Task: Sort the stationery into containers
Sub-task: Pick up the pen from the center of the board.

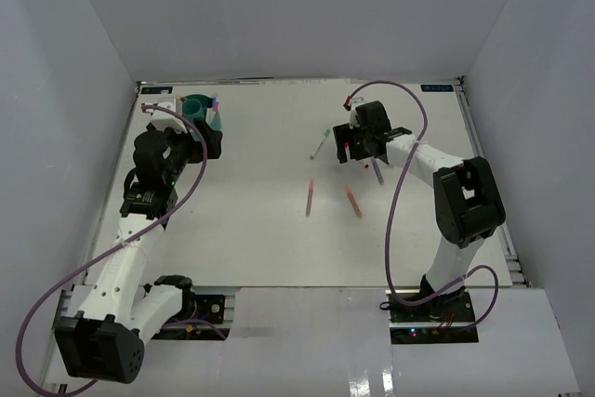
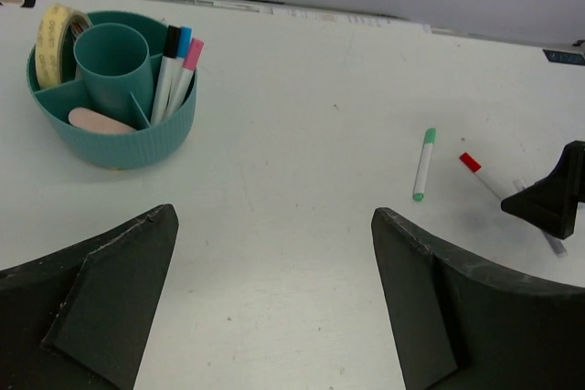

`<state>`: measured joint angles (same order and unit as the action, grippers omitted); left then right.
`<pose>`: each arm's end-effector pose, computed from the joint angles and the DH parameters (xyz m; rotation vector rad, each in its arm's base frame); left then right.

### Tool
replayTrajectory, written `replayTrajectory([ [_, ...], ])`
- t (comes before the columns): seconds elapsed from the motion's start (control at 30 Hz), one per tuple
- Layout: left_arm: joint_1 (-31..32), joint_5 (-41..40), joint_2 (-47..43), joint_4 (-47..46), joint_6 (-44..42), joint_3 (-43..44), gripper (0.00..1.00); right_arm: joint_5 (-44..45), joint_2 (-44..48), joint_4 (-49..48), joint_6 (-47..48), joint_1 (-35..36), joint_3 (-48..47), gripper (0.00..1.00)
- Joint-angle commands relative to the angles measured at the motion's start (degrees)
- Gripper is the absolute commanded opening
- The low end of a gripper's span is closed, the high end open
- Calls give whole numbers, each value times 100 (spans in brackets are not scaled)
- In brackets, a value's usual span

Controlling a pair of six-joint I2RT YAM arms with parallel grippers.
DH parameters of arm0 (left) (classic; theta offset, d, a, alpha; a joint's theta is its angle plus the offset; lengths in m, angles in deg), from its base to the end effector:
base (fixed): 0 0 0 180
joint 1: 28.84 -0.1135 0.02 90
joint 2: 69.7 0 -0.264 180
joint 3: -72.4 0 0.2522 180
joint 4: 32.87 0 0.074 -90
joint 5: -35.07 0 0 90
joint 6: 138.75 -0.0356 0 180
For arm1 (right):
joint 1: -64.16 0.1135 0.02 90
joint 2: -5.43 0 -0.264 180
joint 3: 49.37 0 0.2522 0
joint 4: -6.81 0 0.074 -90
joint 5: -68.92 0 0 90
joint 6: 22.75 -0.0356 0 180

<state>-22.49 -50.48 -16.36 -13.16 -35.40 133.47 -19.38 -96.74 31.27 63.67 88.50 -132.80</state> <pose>0.2177 -0.0270 0.3365 -0.0530 1.7894 -0.3165 0.3598 0.1616 0.2155 -0.4057 2.2983 0.2100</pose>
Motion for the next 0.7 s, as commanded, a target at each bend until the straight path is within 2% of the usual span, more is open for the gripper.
replayTrajectory([
  [0.0,121,-321,-26,257,-86,15,98,287,-162,143,331,-69,-389,79],
  [0.37,253,-304,1,310,-60,24,98,200,-892,389,647,-280,-671,74],
  [0.67,253,-243,45,301,-51,24,98,94,-1173,617,683,-289,-644,65],
])
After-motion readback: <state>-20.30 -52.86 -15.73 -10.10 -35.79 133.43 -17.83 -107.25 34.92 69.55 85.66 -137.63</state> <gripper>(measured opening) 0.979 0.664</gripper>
